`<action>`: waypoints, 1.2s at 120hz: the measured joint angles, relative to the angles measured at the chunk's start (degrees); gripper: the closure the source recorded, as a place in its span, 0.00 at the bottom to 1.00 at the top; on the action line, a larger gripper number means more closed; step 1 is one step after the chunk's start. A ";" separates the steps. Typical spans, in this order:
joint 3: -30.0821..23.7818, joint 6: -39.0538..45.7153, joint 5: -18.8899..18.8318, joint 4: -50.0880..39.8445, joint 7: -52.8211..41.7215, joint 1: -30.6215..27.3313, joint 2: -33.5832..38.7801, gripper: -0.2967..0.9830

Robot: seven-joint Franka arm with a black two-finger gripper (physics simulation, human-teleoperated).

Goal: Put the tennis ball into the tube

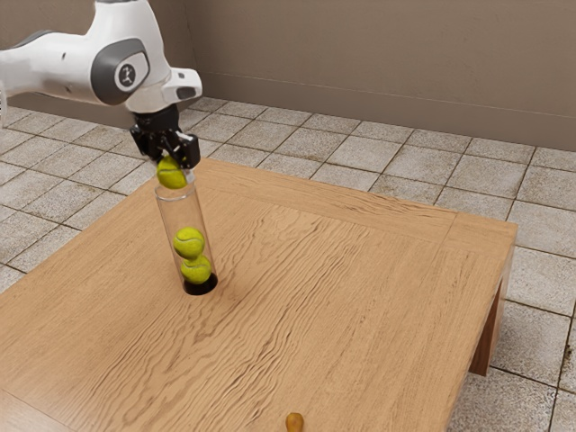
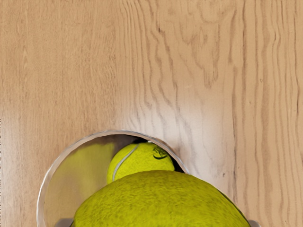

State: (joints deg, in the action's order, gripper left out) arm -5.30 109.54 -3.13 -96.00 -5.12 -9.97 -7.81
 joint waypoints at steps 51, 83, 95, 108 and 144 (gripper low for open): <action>-0.07 -0.64 0.08 1.30 -1.13 -1.83 -1.71 0.43; -0.26 -0.77 0.54 1.24 -1.81 -2.09 -1.67 0.29; -0.41 -0.71 0.72 1.04 -1.97 -2.15 -1.55 0.27; -1.33 -2.56 1.92 0.42 -2.09 -2.39 1.22 0.25; 10.97 -10.79 3.21 0.48 -1.74 17.82 9.95 0.24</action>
State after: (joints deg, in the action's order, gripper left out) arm 5.67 98.75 0.08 -95.52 -6.86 7.86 2.14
